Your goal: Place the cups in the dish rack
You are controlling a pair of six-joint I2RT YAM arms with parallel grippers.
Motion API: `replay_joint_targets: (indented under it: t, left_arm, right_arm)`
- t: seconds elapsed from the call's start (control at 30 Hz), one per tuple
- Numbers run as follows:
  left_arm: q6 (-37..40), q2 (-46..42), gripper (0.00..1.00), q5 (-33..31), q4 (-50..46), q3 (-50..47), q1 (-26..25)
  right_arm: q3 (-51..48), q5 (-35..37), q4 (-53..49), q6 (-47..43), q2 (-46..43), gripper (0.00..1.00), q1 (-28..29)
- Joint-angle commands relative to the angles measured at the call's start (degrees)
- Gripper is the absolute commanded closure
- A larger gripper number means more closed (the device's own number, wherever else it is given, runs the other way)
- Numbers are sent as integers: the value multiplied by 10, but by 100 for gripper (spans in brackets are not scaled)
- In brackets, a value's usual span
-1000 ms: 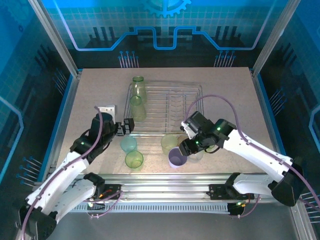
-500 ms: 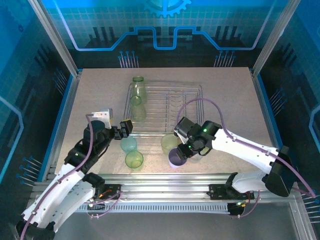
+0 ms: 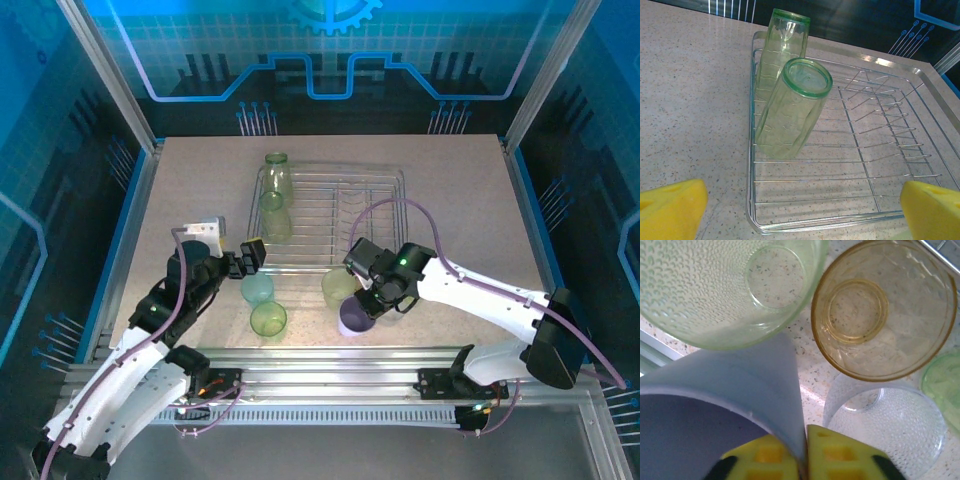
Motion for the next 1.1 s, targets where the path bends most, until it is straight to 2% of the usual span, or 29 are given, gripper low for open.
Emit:
replay_joint_targets:
  t: [0.0, 0.13, 0.27, 0.47, 0.63, 0.8, 0.93, 1.07]
  left_arm:
    - [-12, -1, 1, 10, 20, -2, 2]
    - [-12, -1, 1, 16, 18, 3, 2]
    - [-10, -2, 1, 23, 12, 12, 2]
    - [-7, -2, 1, 81, 29, 25, 2]
    - [-23, 7, 1, 168, 73, 35, 2]
    - [-52, 43, 1, 277, 129, 51, 2]
    - [-82, 71, 1, 368, 190, 59, 2]
    - [-113, 100, 1, 434, 242, 68, 2]
  right_arm:
    - [21, 14, -33, -9, -7, 100, 8]
    - [19, 9, -45, -40, -41, 100, 2]
    - [15, -47, -51, -72, -91, 100, -20]
    - [-10, -164, -55, -103, -203, 100, -129]
    - [12, -217, -86, -121, -264, 100, -245]
    - [43, -225, -103, -130, -275, 100, -320]
    - [38, -311, -35, -111, -287, 100, -362]
    - [7, -406, 78, -73, -297, 100, -370]
